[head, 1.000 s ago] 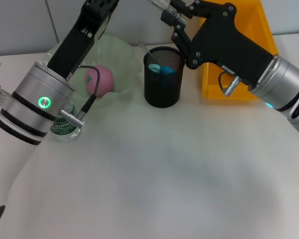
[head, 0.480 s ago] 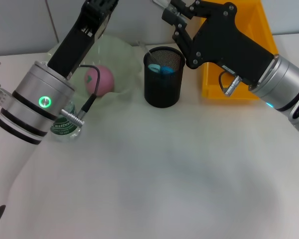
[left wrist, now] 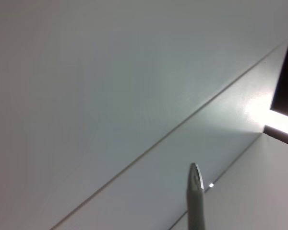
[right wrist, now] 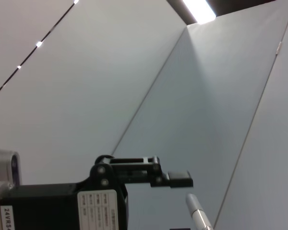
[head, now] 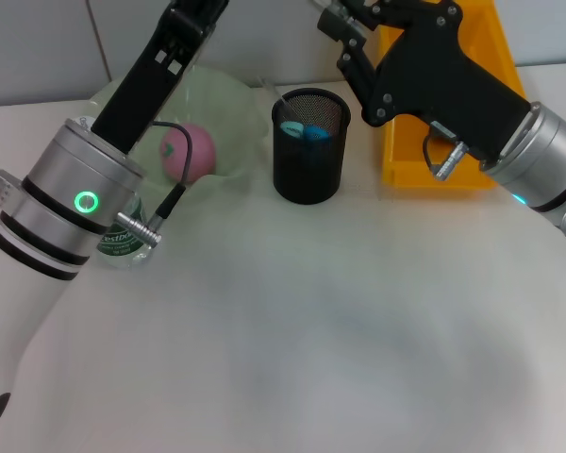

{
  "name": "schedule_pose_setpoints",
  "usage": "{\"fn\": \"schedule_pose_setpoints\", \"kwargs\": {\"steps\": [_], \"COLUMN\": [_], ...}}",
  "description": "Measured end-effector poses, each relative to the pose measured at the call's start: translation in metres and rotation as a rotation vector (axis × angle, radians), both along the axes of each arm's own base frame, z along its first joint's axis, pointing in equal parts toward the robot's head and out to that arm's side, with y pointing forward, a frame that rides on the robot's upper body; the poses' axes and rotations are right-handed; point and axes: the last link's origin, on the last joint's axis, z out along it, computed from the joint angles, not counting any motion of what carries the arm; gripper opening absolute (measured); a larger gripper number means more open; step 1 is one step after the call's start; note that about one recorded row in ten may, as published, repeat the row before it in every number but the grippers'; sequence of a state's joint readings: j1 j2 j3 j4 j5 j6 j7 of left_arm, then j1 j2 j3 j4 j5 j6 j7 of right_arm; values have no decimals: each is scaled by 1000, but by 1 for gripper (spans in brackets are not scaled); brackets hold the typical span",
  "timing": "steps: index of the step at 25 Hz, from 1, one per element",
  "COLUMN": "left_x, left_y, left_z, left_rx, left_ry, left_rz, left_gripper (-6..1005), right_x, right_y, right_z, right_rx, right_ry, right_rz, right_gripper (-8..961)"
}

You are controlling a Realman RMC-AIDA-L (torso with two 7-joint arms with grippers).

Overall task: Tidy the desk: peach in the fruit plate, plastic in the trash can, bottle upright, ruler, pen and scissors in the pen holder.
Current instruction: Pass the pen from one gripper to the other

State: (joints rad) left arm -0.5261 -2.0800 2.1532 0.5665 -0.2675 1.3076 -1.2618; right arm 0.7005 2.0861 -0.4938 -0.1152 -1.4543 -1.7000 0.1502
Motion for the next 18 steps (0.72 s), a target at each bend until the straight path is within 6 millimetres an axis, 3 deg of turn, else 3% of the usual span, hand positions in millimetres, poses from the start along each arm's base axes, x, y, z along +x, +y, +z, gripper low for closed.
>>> {"fn": "schedule_pose_setpoints", "kwargs": {"steps": [10, 14, 18], "left_x": [3, 8, 10], "left_y": [-3, -8, -10], "left_z": [1, -3, -2], "left_rx": [17, 39, 134], "left_ry": [6, 79, 217], "left_rz": [-37, -111, -226], "left_gripper": [860, 860, 860], "right_x": [4, 9, 23], "right_y": [-4, -7, -9], "right_z": [4, 16, 49], "right_rx": [15, 26, -64], "right_ry": [26, 121, 314], "right_rz": [-9, -35, -87], "right_gripper": [127, 127, 126]}}
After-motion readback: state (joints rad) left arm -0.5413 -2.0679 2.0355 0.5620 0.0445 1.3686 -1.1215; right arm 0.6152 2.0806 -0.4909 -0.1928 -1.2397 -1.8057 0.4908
